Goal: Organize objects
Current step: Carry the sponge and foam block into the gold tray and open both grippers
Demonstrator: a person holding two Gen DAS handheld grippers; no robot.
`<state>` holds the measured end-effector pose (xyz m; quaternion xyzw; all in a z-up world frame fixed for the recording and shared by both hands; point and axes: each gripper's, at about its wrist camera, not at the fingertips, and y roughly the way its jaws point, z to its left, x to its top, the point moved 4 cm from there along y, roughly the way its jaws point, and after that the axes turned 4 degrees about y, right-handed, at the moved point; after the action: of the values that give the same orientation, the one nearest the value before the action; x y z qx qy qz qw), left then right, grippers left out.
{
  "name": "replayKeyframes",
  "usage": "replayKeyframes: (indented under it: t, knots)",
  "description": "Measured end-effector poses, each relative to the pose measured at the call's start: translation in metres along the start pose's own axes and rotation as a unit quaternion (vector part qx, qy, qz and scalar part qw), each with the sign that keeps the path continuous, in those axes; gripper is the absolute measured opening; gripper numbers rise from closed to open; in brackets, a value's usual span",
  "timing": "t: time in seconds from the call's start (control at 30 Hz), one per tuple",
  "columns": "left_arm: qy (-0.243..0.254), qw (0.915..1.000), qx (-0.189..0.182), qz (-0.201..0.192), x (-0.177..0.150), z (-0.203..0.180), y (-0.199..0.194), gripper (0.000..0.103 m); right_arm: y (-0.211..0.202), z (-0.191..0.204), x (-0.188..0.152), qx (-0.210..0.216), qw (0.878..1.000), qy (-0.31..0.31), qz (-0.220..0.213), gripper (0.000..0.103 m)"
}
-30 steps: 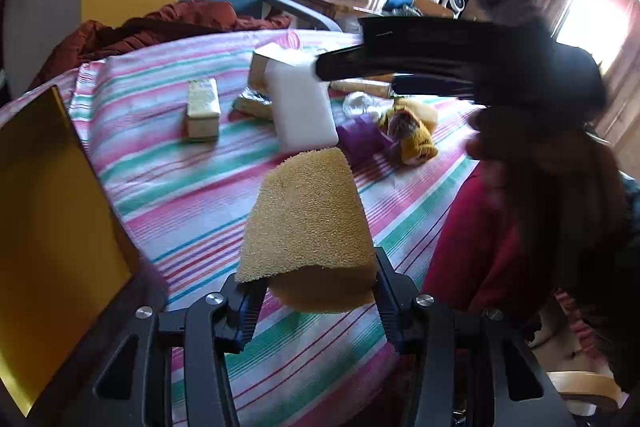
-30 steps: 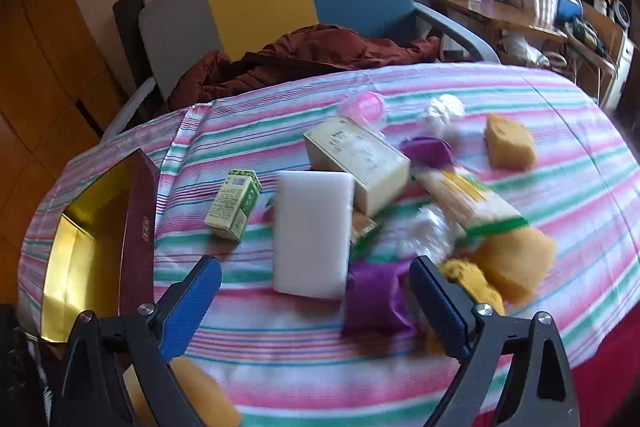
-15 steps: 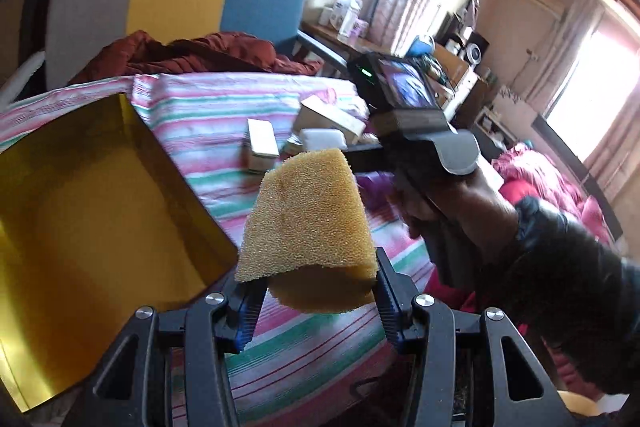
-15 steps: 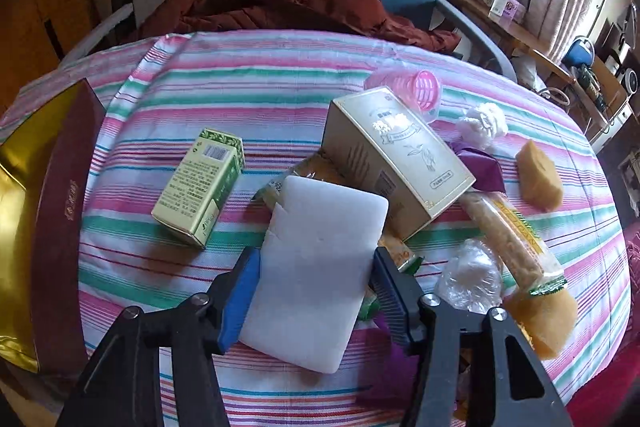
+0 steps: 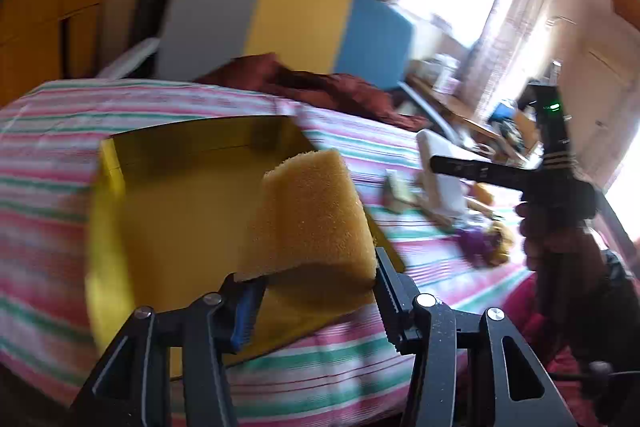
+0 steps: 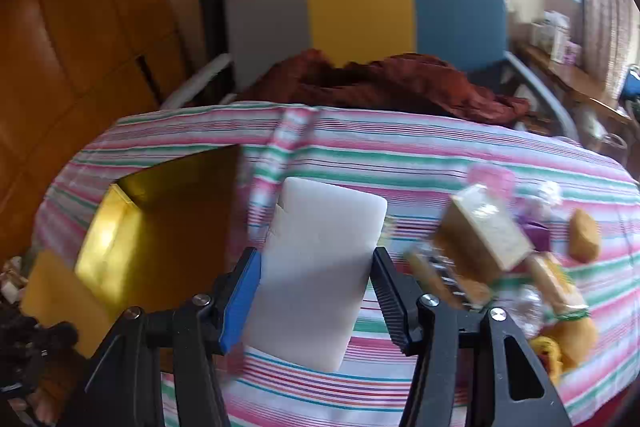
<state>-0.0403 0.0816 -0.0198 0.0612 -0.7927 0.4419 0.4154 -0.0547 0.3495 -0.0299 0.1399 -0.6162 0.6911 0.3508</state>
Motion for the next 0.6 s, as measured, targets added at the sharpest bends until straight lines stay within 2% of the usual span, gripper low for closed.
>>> replayKeyframes:
  t: [0.1,0.13,0.2,0.33,0.37,0.47,0.53,0.6]
  knots:
    - [-0.019,0.9989,0.042,0.002,-0.009,0.027,-0.008,0.059,0.014,0.045,0.003,0.044,0.999,-0.025,0.016,0.057]
    - [-0.027,0.9983,0.053,0.002,-0.012,0.034,-0.01,0.068,0.019,0.061,0.004,0.05,0.998,-0.037,0.021,0.057]
    - [-0.046,0.9967,0.068,0.001,-0.02,0.047,-0.015,0.079,0.032,0.091,0.003,0.064,0.996,-0.057,0.035,0.058]
    - [-0.073,0.9936,0.087,-0.006,-0.027,0.065,-0.026,0.087,0.053,0.143,-0.003,0.099,0.989,-0.089,0.061,0.064]
    - [-0.079,0.9926,0.092,-0.011,-0.028,0.069,-0.03,0.087,0.055,0.155,-0.005,0.114,0.987,-0.092,0.068,0.07]
    - [-0.09,0.9896,0.11,-0.024,-0.027,0.078,-0.04,0.091,0.055,0.168,-0.014,0.134,0.984,-0.096,0.07,0.084]
    - [-0.095,0.9864,0.13,-0.034,-0.026,0.082,-0.045,0.096,0.053,0.168,-0.022,0.141,0.982,-0.098,0.074,0.086]
    - [-0.098,0.9829,0.15,-0.04,-0.024,0.086,-0.047,0.096,0.052,0.166,-0.029,0.133,0.983,-0.104,0.076,0.086]
